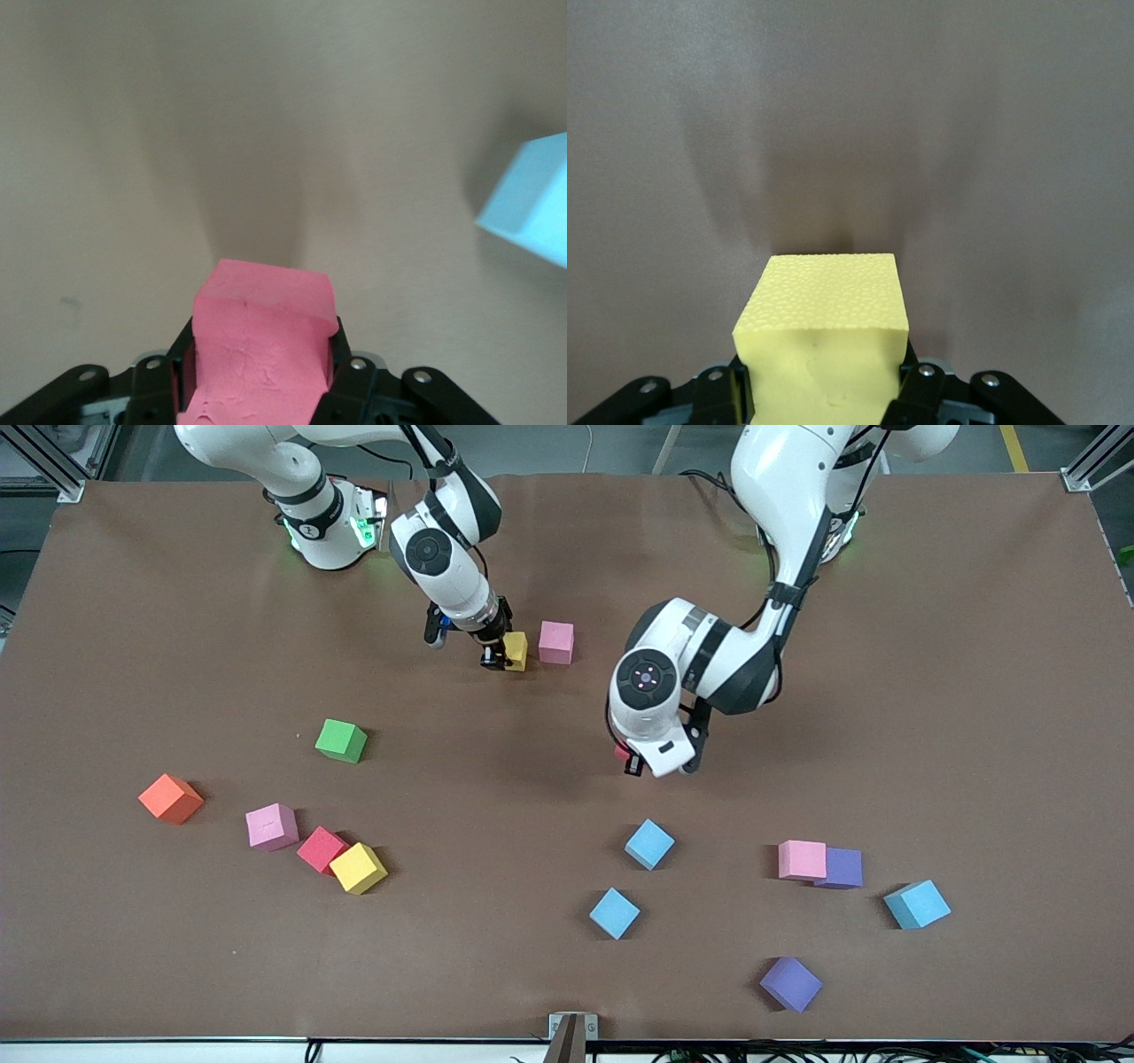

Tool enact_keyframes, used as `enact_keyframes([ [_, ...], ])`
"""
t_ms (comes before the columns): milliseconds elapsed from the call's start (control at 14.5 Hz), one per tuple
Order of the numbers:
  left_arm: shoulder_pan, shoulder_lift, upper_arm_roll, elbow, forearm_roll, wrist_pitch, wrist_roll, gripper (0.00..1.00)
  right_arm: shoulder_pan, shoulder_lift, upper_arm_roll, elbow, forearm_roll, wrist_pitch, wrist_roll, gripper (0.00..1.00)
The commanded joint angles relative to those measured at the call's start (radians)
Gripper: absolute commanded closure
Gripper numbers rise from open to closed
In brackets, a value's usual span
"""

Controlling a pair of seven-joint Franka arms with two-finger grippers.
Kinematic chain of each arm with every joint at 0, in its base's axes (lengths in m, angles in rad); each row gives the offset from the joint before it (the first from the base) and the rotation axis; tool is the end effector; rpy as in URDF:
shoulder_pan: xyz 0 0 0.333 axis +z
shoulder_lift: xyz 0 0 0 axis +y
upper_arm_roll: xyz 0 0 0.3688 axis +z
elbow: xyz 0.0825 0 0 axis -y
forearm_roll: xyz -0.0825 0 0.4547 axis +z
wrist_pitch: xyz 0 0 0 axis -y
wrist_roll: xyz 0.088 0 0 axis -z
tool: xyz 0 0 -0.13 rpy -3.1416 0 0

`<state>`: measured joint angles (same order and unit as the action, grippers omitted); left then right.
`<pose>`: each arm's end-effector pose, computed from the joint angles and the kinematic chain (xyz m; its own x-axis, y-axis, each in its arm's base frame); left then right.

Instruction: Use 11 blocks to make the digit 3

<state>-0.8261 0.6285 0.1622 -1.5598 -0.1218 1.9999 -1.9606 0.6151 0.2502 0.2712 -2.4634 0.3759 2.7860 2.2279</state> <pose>0.5867 -0.4910 0.2474 0.2379 0.9692 0.0632 0.9601 -0.2248 -0.1665 0.3414 0.4070 0.1702 -0.1376 -0.9721 -0.1901 -0.9870 0.1185 0.1082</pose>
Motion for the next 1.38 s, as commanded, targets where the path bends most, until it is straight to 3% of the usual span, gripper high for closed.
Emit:
enact_keyframes([
  [0,-0.04,-0.013,0.004,-0.02,0.022,-0.055,-0.116,0.82,0.025,0.007,-0.001,0.006,0.028,0.012,0.019,1.0],
  [551,-0.113,-0.004,-0.003,-0.052,0.019,-0.076,-0.394,0.82,0.06,0.037,-0.007,0.026,0.025,0.015,0.059,1.0],
  [895,-0.134,-0.01,-0.001,-0.069,0.018,-0.07,-0.417,0.82,0.061,0.041,-0.009,0.034,0.026,0.017,0.061,1.0],
  [1308,-0.101,-0.085,0.025,-0.011,0.083,-0.073,-0.353,0.82,0.087,0.052,-0.017,0.041,0.049,0.02,0.062,1.0],
])
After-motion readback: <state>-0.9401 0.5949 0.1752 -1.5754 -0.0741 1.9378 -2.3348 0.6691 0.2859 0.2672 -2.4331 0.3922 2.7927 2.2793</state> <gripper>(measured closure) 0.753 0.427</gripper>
